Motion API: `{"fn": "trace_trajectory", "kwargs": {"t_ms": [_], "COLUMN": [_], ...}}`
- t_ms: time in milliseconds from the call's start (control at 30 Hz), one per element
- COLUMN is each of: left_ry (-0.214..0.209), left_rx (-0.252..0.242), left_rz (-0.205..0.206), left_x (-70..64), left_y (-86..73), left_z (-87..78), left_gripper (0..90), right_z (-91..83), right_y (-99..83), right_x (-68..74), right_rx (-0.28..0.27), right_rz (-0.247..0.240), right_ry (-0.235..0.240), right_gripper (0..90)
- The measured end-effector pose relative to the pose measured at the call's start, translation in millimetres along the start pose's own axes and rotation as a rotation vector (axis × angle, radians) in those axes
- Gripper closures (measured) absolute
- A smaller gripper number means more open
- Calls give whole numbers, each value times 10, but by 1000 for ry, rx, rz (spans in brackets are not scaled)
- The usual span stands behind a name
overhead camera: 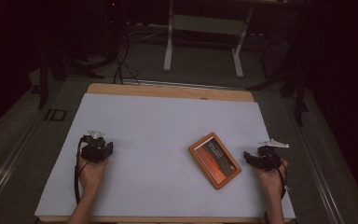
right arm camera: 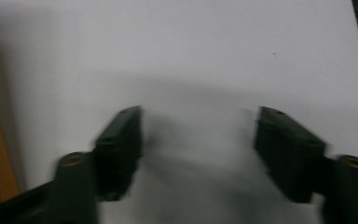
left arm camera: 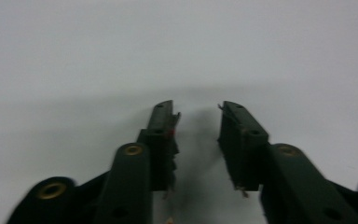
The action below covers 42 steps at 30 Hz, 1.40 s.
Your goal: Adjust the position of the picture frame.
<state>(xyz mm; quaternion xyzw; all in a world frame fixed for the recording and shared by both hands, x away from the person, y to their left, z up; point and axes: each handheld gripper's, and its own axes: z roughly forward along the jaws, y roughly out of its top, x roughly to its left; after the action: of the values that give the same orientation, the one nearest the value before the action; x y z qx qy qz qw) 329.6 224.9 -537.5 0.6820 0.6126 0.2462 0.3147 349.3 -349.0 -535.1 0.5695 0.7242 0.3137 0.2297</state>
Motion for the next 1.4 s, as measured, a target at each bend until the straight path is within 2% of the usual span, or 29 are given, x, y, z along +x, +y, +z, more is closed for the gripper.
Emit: {"fn": "trace_trajectory", "kwargs": {"t_ms": [67, 100, 133, 167, 267, 300, 333, 367, 400, 500, 600, 667, 867, 1000, 1133, 1233, 1400], "left_ry": [-37, -87, -87, -140, -177, -183, -183, -194, -199, -236, -246, -263, -284, -302, -328, -342, -386], "left_rx": [-15, -21, -21, -34, -57, -67, -67, -78, -81, -91, -86, -89, -88, -79, -70, -69, -63], "left_rz": [13, 19, 19, 29, 87, 107, 107, 149, 170, 186, 181, 184, 214, 231, 254, 268, 273], "left_x": [-24, -36, -36, -73, -145, -167, -167, -209, -220, -227, -228, -236, -315, -375, -445, -505, -588], "left_y": [15, 26, 26, 37, 36, 32, 32, 26, 22, 17, 19, 20, 16, 10, 2, -4, -20], "left_z": [-46, -80, -80, -137, -210, -232, -232, -274, -292, -316, -318, -325, -336, -337, -335, -336, -334], "left_gripper": [678, 678, 681, 681, 677, 672, 668, 668, 673, 692, 695, 695, 679, 678, 677, 677, 679], "right_z": [-28, -37, -37, -54, -94, -99, -99, -101, -97, -82, -77, -90, -101, -94, -86, -85, -81], "right_y": [-15, -18, -18, -16, 1, 7, 7, 14, 23, 25, 24, 28, 51, 70, 64, 40, 20], "right_x": [-27, -32, -32, -31, 2, 14, 14, 29, 56, 85, 108, 125, 202, 282, 319, 317, 341], "right_rx": [-15, -23, -23, -29, -56, -58, -58, -58, -60, -55, -46, -51, -62, -63, -35, -18, -7], "right_rz": [25, 26, 26, 24, 22, 19, 19, 15, 9, 8, 3, 2, -7, -38, -58, -68, -77], "right_ry": [47, 50, 50, 53, 73, 79, 79, 79, 91, 102, 108, 113, 175, 176, 172, 181, 213], "right_gripper": [496, 514, 514, 526, 532, 526, 526, 520, 515, 495, 494, 522, 662, 764, 851, 888, 896]}}
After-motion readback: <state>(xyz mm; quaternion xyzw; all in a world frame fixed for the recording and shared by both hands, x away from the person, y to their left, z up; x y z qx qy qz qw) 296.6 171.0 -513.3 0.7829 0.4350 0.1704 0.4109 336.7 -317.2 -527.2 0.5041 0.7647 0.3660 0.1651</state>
